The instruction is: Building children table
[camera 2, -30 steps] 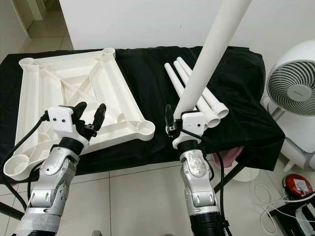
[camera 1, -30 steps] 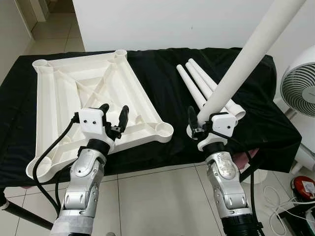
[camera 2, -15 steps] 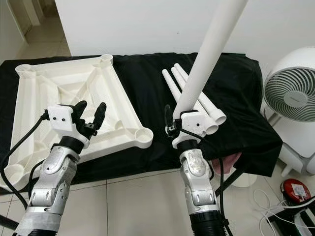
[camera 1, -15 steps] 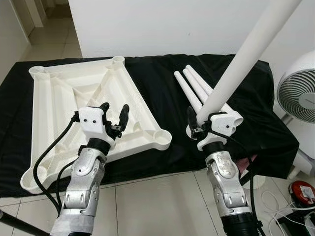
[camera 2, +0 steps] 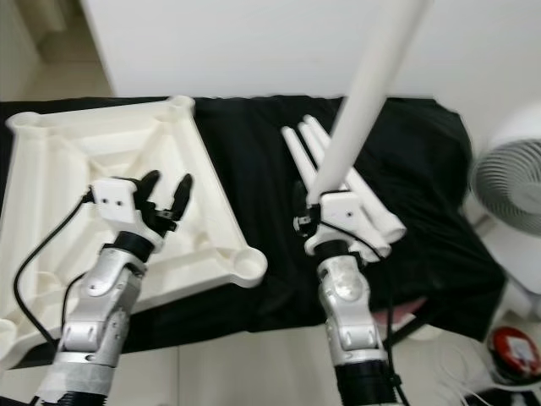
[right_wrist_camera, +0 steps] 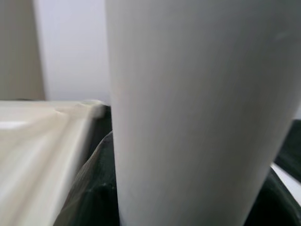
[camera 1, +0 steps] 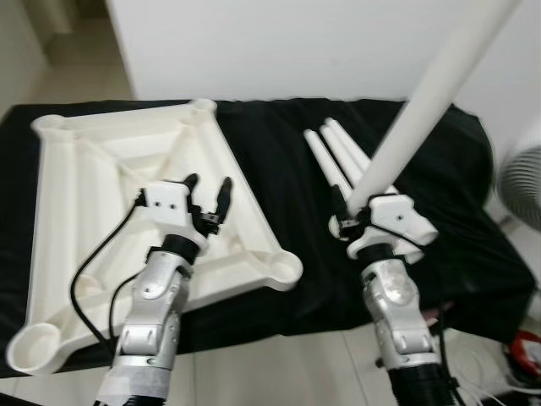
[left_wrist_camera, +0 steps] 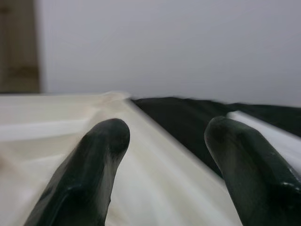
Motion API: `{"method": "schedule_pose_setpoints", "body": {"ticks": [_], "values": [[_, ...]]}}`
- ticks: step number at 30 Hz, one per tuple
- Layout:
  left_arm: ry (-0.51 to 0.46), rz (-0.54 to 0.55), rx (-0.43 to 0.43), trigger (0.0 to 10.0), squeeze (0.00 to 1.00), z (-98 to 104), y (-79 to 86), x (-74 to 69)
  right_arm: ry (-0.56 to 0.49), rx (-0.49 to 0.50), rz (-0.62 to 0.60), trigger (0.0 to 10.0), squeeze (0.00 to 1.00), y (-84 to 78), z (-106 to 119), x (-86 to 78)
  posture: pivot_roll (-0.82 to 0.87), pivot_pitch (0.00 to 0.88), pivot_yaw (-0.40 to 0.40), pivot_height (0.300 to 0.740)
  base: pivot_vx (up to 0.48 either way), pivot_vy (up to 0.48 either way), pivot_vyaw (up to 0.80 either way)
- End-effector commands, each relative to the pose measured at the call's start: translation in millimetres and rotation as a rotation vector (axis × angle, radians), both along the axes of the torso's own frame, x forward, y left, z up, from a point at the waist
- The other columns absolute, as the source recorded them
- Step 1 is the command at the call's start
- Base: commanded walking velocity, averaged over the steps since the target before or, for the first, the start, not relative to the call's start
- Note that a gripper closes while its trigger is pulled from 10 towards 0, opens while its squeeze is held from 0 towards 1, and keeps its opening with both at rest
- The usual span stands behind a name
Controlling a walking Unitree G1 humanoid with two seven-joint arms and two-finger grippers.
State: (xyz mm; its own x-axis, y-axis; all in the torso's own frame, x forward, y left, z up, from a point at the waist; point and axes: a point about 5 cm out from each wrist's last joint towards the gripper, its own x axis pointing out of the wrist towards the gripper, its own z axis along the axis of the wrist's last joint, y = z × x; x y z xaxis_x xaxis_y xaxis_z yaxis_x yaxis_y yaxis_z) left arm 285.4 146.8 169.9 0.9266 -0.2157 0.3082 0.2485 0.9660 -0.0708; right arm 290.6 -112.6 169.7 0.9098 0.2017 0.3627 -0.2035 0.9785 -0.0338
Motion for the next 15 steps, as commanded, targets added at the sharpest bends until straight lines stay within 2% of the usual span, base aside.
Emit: {"method": "schedule_pose_setpoints", "body": {"ticks": [1, 6, 7, 11, 12, 13, 14, 15], "values": [[0.0, -0.031, -0.015, 10.0, 0.0, 0.5, -9.5, 0.3, -0.007, -0.016, -0.031, 10.0, 0.0, -10.4, -0.6, -0.4, -0.05, 0.0, -0.039, 0.74, 0.0, 0.0, 0.0], [-0.008, -0.046, -0.036, 10.0, 0.0, 0.4, -11.9, -2.9, -0.005, -0.021, -0.021, 10.0, 0.0, -8.6, -1.6, -0.5, -0.04, 0.0, -0.039, 0.74, 0.0, 0.0, 0.0], [-0.008, -0.1, -0.039, 10.0, 0.0, 0.9, -16.2, -5.5, -0.003, -0.024, -0.02, 10.0, 0.0, -8.6, -2.5, -0.4, -0.04, 0.0, -0.039, 0.74, 0.0, 0.0, 0.0], [-0.006, -0.133, -0.038, 10.0, 0.0, 0.7, -19.0, -7.0, -0.001, -0.025, -0.019, 10.0, 0.0, -8.7, -3.0, -0.1, -0.04, 0.0, -0.039, 0.74, 0.0, 0.0, 0.0], [0.014, -0.226, -0.018, 10.0, 0.0, -2.1, -26.3, -11.6, 0.003, -0.033, -0.018, 10.0, 0.0, -8.8, -3.7, 0.2, -0.04, 0.0, -0.037, 0.74, 0.0, 0.0, 0.0], [0.014, -0.226, -0.018, 10.0, 0.0, -2.1, -26.3, -11.6, 0.003, -0.033, -0.018, 10.0, 0.0, -8.8, -3.7, 0.2, -0.04, 0.0, -0.037, 0.74, 0.0, 0.0, 0.0], [0.029, -0.296, -0.005, 10.0, 0.0, -4.3, -31.6, -15.4, 0.006, -0.038, -0.017, 10.0, 0.0, -8.8, -4.2, 0.4, -0.04, 0.0, -0.037, 0.74, 0.0, 0.0, 0.0], [0.076, -0.459, 0.067, 10.0, 0.0, -13.0, -41.9, -24.8, 0.028, -0.052, -0.018, 10.0, 0.0, -9.4, -6.5, 2.2, -0.04, 0.0, -0.037, 0.74, 0.0, 0.0, 0.0]]}}
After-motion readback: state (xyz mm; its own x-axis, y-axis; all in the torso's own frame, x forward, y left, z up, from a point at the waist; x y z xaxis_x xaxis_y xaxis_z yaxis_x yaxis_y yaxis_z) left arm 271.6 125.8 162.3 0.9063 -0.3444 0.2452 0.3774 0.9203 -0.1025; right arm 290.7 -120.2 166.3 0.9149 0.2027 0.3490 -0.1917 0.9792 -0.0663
